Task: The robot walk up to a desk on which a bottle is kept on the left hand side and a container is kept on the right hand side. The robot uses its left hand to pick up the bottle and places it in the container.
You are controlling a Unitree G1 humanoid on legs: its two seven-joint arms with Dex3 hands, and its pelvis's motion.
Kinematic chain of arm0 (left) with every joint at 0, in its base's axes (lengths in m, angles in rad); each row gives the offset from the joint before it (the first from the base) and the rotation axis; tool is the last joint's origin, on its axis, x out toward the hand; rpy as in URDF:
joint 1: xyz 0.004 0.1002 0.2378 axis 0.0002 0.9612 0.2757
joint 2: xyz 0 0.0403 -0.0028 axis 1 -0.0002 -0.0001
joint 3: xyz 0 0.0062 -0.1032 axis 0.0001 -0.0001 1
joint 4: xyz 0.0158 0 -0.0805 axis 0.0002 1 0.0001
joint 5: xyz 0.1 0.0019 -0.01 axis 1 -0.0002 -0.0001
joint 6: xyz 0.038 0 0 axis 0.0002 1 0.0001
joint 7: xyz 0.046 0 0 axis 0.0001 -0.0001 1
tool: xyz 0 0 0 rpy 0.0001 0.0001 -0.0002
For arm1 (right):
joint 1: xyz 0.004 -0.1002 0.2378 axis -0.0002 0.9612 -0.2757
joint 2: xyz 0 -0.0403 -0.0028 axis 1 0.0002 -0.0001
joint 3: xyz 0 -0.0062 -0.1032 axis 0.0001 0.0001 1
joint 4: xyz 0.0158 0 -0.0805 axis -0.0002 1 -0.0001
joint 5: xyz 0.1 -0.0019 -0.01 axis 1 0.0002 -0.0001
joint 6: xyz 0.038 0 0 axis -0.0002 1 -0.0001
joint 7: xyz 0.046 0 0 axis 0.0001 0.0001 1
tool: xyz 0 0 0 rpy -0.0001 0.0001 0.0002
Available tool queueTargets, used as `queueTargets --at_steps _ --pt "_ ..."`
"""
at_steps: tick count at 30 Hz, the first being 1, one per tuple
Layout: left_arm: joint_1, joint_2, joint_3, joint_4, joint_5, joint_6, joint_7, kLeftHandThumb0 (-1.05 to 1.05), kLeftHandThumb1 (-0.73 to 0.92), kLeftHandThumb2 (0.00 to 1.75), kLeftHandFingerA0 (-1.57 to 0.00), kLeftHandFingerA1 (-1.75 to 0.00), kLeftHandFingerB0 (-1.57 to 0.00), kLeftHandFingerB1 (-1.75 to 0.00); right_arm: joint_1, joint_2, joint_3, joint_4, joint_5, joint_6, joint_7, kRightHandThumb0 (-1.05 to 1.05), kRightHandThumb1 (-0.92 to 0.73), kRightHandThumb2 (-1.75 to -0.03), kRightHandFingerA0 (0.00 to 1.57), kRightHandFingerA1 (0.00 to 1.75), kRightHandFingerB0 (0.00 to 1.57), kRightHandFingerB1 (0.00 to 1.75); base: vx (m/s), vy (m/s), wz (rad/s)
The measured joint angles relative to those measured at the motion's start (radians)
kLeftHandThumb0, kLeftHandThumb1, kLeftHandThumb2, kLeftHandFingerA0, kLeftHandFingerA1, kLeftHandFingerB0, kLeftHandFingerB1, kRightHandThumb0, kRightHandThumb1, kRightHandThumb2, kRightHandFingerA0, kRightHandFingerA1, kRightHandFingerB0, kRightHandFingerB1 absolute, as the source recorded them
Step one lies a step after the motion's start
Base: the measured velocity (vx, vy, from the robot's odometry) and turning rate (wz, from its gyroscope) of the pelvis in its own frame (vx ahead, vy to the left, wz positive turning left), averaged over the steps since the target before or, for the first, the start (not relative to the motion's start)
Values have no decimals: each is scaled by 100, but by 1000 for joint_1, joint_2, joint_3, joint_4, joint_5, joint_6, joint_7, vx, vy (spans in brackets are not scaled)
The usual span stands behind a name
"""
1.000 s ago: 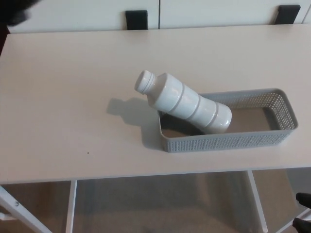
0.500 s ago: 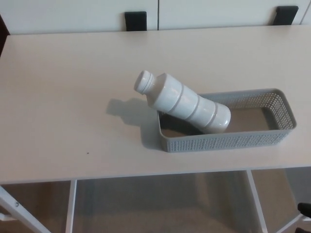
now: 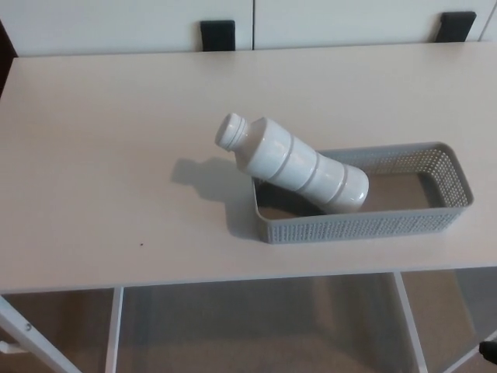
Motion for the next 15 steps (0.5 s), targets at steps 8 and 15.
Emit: queueTargets --at_steps 8,15 --pt "107 -5 -37 236 5 -62 -30 -57 61 59 -26 -41 -27 -31 64 0 -44 -17 12 3 9 -32 -55 -56 47 65 45 54 0 0 0" --pt "176 -2 -123 205 18 -129 -100 -64 68 61 -24 -34 -27 -30 141 4 -123 -60 65 21 33 -34 -57 -56 41 61 46 53 0 0 0"
